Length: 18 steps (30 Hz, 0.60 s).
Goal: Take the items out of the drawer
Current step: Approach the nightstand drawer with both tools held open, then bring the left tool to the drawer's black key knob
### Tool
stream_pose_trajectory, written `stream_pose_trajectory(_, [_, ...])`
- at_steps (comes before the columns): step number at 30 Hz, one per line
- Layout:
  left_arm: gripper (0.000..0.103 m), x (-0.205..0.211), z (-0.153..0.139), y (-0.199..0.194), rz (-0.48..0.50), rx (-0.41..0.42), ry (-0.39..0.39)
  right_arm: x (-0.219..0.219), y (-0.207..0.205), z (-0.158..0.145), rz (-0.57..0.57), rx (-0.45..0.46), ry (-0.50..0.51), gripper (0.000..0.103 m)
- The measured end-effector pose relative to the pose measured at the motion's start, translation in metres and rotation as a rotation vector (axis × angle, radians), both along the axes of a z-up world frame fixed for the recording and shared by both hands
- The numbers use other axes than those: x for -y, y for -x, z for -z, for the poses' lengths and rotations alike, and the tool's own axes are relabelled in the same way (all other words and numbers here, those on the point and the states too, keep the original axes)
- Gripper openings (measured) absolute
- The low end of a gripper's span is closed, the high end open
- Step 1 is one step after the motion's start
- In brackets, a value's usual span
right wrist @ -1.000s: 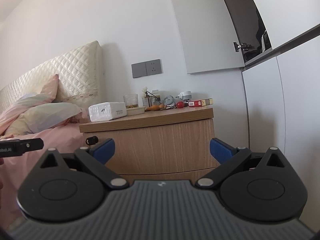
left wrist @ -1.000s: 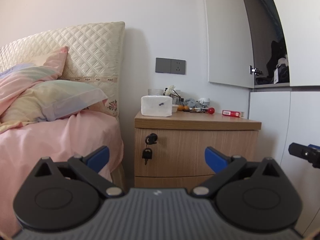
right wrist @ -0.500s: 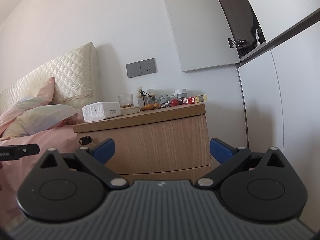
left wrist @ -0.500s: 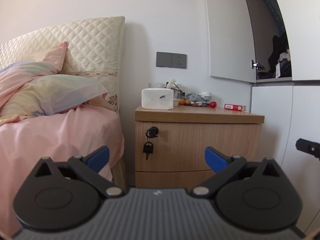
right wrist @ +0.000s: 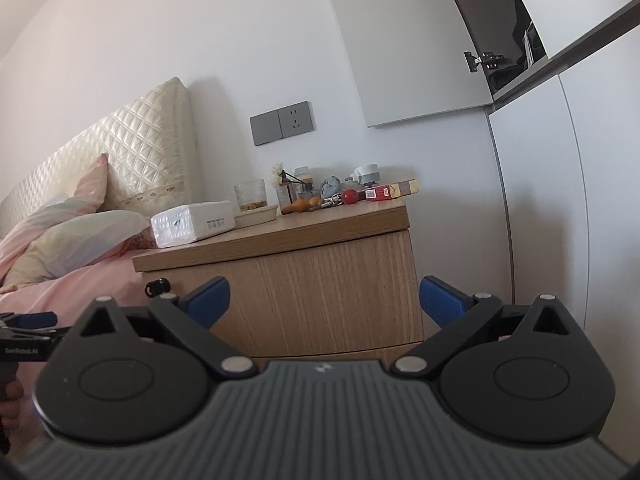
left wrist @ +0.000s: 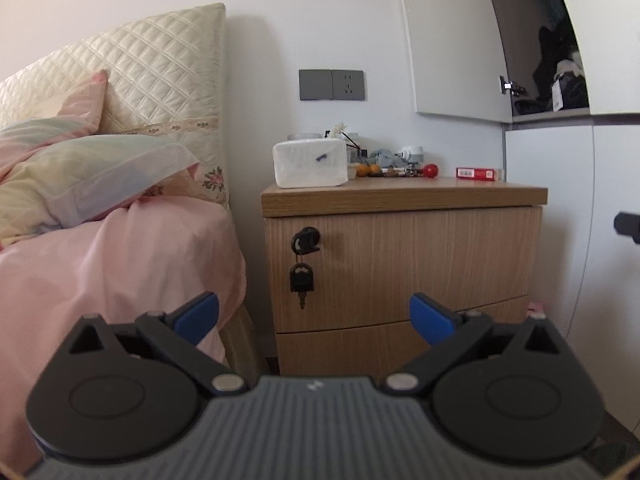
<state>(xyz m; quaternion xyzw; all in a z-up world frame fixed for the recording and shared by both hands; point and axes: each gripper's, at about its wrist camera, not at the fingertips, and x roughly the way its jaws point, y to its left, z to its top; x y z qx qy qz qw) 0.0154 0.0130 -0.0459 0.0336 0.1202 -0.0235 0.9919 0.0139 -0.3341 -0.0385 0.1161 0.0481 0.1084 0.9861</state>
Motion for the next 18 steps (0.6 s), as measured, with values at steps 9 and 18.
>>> stream_pose_trajectory(9, [0.103, -0.017, 0.007, -0.067, 0.018, -0.064, -0.025, 0.05, -0.063, -0.008, -0.046, 0.006, 0.016, 0.103])
stream_pose_trajectory(18, [0.102, -0.038, 0.017, -0.141, 0.056, -0.102, 0.016, 0.061, -0.148, 0.015, -0.187, -0.069, 0.034, 0.103])
